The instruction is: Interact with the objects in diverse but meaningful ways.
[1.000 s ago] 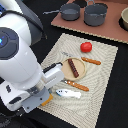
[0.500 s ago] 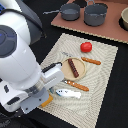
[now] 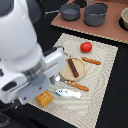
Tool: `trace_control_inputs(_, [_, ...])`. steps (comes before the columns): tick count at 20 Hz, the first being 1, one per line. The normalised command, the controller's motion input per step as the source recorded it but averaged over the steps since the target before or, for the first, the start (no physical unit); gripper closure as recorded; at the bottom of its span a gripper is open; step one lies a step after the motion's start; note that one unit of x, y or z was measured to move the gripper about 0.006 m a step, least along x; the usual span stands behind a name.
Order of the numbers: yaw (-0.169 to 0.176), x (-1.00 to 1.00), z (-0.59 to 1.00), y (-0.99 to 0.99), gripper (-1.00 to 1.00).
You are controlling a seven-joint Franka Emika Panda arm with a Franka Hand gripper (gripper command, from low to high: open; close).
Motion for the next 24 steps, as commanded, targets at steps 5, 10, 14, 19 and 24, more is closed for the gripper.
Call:
trace_control_inputs(5, [0.003, 0.59, 0.24, 0.80, -1.00])
trace_control_inputs(10, [0.000, 0.81, 0.03, 0.63, -1.00])
trace_control_inputs(14, [0.000, 0.88, 0.00, 0.54, -1.00])
trace_control_inputs(19, [-0.002, 0.58, -0.04, 0.37, -1.00])
trace_control_inputs(24, [-0.021, 0.10, -0.09, 0.24, -1.00])
